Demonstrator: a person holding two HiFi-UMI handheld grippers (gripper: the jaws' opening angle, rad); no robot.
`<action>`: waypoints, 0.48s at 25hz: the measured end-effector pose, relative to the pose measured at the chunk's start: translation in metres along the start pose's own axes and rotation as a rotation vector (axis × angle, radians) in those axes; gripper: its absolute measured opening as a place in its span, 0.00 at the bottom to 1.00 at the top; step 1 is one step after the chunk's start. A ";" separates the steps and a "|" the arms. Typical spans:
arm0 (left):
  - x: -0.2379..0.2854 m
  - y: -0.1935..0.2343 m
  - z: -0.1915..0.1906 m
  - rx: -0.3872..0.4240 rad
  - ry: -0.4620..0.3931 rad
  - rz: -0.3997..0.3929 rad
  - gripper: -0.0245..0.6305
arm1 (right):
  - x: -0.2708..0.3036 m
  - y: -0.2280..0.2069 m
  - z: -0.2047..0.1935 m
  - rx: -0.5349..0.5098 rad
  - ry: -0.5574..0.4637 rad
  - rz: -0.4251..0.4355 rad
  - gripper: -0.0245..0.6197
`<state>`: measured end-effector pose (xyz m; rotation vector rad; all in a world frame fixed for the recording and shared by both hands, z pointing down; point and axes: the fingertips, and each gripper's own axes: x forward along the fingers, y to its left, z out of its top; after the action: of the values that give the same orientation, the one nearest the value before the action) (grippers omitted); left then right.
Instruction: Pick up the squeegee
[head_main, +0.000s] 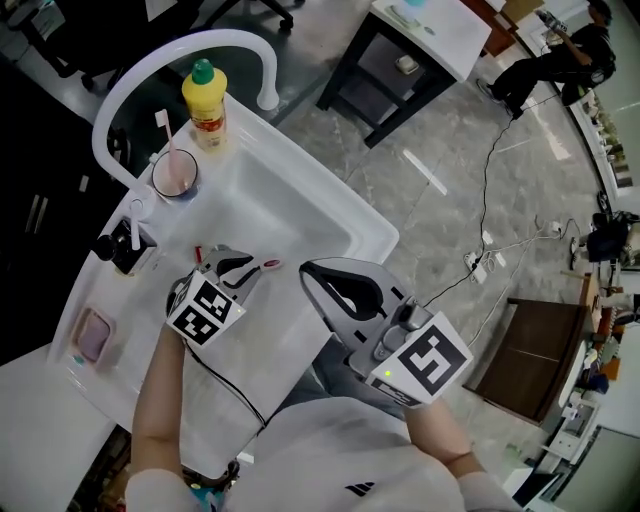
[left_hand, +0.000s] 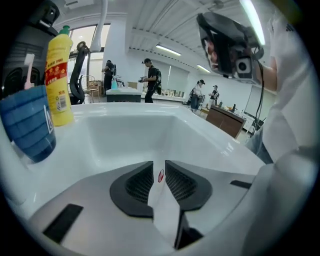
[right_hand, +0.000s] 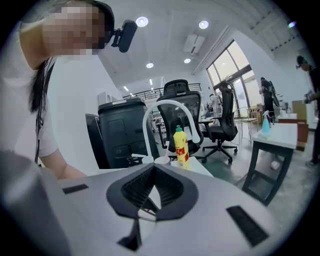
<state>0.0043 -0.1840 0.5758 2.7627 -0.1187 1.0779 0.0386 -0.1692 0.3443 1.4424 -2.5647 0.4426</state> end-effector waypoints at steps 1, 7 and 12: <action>0.004 0.000 -0.004 0.005 0.012 -0.010 0.16 | 0.001 -0.001 -0.001 0.002 0.004 -0.004 0.05; 0.028 -0.002 -0.026 0.057 0.084 -0.059 0.18 | 0.007 -0.004 -0.013 0.023 0.033 -0.010 0.05; 0.045 -0.003 -0.041 0.079 0.124 -0.088 0.19 | 0.008 -0.006 -0.022 0.026 0.057 -0.023 0.05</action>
<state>0.0108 -0.1743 0.6354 2.7306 0.0628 1.2518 0.0395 -0.1717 0.3680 1.4445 -2.5052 0.5077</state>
